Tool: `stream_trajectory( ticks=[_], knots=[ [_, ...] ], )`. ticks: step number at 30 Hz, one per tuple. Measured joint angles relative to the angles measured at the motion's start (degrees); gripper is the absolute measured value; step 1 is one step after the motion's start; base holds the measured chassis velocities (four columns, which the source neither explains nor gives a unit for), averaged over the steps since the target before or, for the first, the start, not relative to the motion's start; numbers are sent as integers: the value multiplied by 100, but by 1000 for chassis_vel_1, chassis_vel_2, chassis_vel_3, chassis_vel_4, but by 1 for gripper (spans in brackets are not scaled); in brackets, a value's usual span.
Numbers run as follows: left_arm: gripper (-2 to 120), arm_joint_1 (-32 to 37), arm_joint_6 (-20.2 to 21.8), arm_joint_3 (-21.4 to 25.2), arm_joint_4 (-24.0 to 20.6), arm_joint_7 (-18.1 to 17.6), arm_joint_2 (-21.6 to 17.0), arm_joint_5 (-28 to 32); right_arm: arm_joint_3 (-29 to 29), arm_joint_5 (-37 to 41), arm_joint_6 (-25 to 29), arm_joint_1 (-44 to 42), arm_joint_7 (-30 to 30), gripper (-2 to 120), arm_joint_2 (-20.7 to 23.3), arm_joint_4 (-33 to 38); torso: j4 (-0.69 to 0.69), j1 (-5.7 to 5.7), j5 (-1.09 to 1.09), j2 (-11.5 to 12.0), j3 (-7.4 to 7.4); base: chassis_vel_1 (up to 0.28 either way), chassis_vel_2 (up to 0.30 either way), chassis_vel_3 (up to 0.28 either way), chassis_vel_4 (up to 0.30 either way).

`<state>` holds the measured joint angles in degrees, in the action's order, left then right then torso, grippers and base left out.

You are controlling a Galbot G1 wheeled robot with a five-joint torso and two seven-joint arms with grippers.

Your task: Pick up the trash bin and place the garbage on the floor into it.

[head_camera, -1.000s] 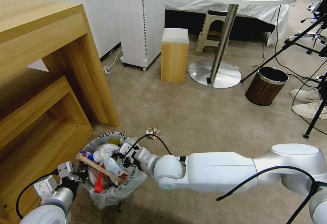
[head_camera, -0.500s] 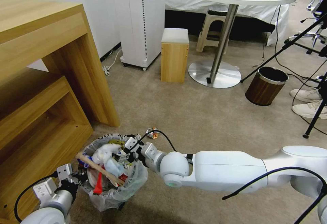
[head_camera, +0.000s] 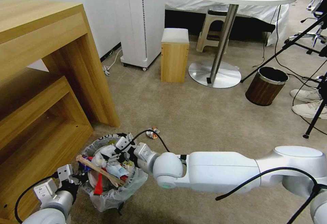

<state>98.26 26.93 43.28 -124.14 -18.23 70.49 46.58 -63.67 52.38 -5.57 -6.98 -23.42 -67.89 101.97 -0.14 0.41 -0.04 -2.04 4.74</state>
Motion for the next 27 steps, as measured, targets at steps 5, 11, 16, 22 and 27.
stream_trajectory(
  ticks=[5,11,16,22,27],
  knots=[
    [0,-61,7,10,67,0,-15,22,318,4,84,-111,36,100,32,140,1,0,1,0,0,0,0,0,0],
    [0,-48,29,50,118,-1,-3,22,1142,-11,177,-423,-45,100,787,468,-2,0,2,0,0,0,0,0,0],
    [0,-35,125,108,120,-45,-78,86,2101,-12,206,-855,-56,100,1342,552,-1,0,2,0,0,0,0,0,0],
    [0,-2,196,182,175,-83,-183,179,3375,-152,230,-1663,-165,100,1994,630,-1,0,3,0,0,0,0,0,0],
    [0,-10,198,210,218,-84,-206,184,4441,-209,180,-2377,-493,100,2445,578,-1,0,3,0,0,0,0,0,0]
  ],
)
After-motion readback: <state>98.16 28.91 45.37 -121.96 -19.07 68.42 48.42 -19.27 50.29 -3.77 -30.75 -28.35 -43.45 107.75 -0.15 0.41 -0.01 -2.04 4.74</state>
